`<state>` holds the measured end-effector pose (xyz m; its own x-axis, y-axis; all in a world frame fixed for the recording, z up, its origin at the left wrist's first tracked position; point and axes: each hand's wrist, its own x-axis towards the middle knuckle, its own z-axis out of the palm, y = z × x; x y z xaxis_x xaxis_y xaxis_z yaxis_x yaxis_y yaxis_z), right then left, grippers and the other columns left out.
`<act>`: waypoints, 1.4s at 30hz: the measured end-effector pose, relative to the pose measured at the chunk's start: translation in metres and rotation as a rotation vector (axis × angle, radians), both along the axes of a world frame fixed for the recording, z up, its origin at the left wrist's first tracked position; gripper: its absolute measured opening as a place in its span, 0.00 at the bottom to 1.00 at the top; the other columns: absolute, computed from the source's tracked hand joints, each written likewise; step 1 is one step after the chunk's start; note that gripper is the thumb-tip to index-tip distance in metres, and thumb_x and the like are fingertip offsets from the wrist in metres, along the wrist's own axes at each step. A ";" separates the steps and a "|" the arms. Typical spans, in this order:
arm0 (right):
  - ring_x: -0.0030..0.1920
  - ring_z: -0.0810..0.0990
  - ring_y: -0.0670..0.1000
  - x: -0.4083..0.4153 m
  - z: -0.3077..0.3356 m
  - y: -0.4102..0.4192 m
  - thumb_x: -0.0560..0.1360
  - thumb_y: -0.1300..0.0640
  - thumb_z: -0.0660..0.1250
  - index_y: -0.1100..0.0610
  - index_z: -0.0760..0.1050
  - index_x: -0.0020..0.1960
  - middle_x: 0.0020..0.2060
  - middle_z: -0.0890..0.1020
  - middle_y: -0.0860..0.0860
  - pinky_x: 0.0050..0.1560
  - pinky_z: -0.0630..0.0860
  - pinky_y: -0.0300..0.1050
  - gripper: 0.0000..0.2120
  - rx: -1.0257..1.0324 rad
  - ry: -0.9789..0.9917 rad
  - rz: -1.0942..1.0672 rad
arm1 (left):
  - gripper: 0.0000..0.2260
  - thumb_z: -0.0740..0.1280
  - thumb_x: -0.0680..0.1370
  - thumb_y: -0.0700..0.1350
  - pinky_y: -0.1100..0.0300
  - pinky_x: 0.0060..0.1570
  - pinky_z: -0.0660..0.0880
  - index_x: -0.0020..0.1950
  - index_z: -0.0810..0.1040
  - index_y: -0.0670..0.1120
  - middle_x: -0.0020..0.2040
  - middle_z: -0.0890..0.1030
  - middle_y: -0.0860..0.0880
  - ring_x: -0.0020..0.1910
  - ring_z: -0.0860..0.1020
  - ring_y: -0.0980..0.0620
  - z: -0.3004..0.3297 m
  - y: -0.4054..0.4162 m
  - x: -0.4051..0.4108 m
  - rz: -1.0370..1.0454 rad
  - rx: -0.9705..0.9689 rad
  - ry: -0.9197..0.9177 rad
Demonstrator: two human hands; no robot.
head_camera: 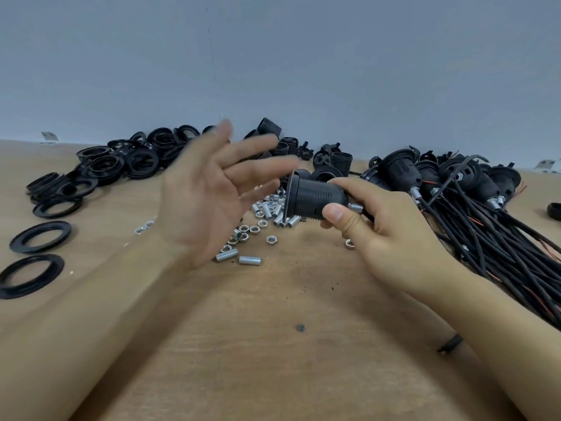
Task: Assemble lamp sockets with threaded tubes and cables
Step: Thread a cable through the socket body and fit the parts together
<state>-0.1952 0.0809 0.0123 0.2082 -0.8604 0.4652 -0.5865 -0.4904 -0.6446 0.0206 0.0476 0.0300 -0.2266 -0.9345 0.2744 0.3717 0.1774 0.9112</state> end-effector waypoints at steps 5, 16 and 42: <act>0.34 0.78 0.55 -0.001 -0.001 -0.001 0.77 0.44 0.60 0.44 0.76 0.57 0.39 0.83 0.41 0.40 0.78 0.57 0.12 0.039 -0.048 0.017 | 0.23 0.57 0.79 0.57 0.52 0.53 0.77 0.52 0.84 0.43 0.38 0.85 0.46 0.48 0.83 0.47 0.001 -0.003 0.006 0.088 0.002 0.030; 0.35 0.78 0.53 0.002 -0.001 -0.001 0.77 0.45 0.59 0.48 0.77 0.59 0.38 0.82 0.44 0.39 0.77 0.56 0.15 0.047 -0.026 0.013 | 0.25 0.58 0.76 0.59 0.53 0.53 0.77 0.50 0.86 0.42 0.32 0.82 0.47 0.48 0.83 0.44 0.002 -0.001 0.008 0.031 -0.007 0.117; 0.40 0.74 0.26 -0.028 0.016 -0.016 0.79 0.50 0.66 0.53 0.74 0.62 0.40 0.75 0.36 0.39 0.66 0.22 0.13 -0.321 -0.155 -0.476 | 0.09 0.65 0.76 0.49 0.57 0.43 0.75 0.49 0.84 0.50 0.42 0.86 0.47 0.45 0.82 0.51 -0.013 -0.007 -0.003 0.265 -0.228 -0.304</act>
<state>-0.2227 0.0654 0.0281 -0.2571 -0.6539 0.7116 -0.7006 -0.3811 -0.6033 0.0179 0.0407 0.0168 -0.0903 -0.8946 0.4377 0.0085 0.4388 0.8985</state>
